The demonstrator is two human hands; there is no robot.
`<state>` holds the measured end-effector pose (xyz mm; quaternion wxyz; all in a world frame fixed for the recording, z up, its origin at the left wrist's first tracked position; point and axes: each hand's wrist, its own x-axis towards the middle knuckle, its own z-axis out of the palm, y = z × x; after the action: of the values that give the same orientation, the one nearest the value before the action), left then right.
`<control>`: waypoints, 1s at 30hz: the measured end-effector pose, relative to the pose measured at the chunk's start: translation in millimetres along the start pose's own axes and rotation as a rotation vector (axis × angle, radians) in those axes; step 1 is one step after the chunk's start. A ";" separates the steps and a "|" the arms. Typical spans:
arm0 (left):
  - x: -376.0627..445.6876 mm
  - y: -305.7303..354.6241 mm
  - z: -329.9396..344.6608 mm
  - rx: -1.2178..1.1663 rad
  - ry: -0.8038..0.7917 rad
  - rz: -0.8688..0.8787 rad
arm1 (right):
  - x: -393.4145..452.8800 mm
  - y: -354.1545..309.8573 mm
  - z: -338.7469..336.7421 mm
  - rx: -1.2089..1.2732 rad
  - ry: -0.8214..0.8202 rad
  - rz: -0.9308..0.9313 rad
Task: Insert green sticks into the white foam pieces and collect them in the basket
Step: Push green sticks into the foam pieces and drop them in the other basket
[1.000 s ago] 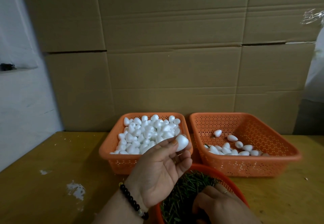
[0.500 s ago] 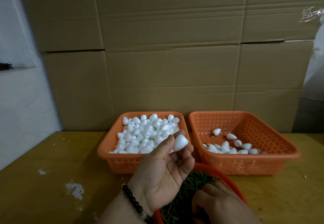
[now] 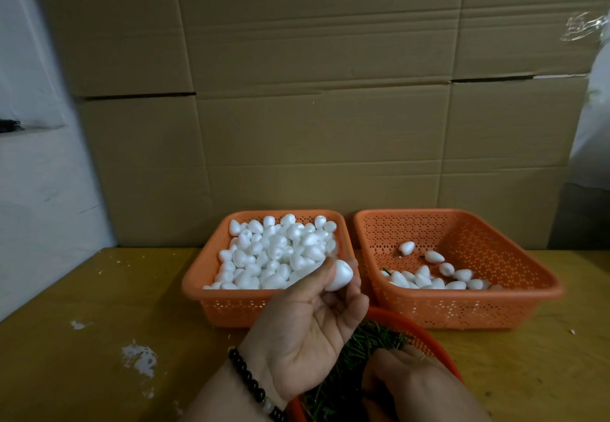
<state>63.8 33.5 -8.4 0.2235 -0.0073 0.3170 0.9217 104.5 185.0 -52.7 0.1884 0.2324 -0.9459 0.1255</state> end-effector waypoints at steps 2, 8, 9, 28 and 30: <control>-0.5 -1.0 -0.1 0.055 0.000 0.033 | -5.0 -1.5 5.3 0.105 -0.020 0.029; 1.5 -4.0 -0.7 0.155 0.052 0.147 | -4.8 0.9 2.7 0.175 -0.095 0.061; 1.8 -4.3 -1.0 0.167 0.054 0.163 | -3.4 2.8 3.1 0.178 -0.075 0.055; -1.0 -17.4 -2.0 0.717 0.062 0.482 | -6.8 4.0 7.5 0.149 0.168 0.004; -0.9 -17.3 -1.4 0.633 0.045 0.418 | -6.0 3.2 8.6 0.154 0.197 0.011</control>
<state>71.6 44.4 -19.5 0.0149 0.1067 0.5857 0.8033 105.3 187.4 -63.3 0.2613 0.2274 -0.9116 0.2213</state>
